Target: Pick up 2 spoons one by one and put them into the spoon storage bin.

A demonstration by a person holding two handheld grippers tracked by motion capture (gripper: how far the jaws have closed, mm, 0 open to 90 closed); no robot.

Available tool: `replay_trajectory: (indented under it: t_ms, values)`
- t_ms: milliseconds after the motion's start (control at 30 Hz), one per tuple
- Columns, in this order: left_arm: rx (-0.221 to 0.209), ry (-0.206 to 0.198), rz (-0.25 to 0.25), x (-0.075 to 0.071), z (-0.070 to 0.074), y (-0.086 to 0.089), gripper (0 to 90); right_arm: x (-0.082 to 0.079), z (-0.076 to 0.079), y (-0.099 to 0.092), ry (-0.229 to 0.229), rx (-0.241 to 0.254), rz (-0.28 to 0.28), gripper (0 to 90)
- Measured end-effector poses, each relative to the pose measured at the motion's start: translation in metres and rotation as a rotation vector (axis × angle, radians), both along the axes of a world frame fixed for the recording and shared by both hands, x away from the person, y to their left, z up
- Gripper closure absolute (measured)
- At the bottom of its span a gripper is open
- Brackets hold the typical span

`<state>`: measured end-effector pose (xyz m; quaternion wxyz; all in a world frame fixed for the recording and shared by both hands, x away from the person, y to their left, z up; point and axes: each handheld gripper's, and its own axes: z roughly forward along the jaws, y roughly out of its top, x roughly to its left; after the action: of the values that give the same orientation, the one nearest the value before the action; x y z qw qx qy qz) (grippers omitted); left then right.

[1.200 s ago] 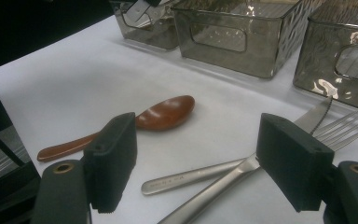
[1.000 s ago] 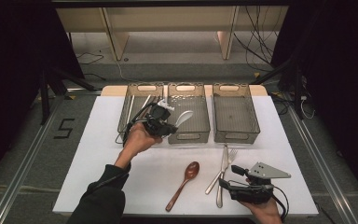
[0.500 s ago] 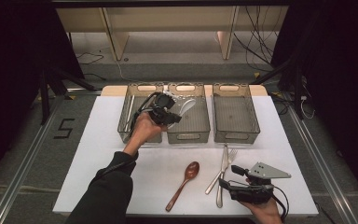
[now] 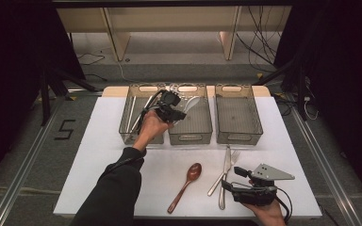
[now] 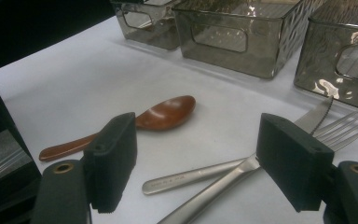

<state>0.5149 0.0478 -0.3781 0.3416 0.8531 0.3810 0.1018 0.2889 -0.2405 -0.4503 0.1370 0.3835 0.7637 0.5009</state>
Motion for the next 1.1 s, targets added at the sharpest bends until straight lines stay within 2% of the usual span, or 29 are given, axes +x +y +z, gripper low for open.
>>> replay_trajectory:
  t_ms: [467,1100]
  values:
    - [0.018,0.030,0.019,0.006,-0.014,-0.005,85.0,0.000,0.000,0.000,0.000,0.001,0.001,29.8]
    - [0.020,0.068,0.027,0.009,-0.023,-0.013,84.8,0.000,0.000,0.000,-0.002,0.002,0.001,29.8]
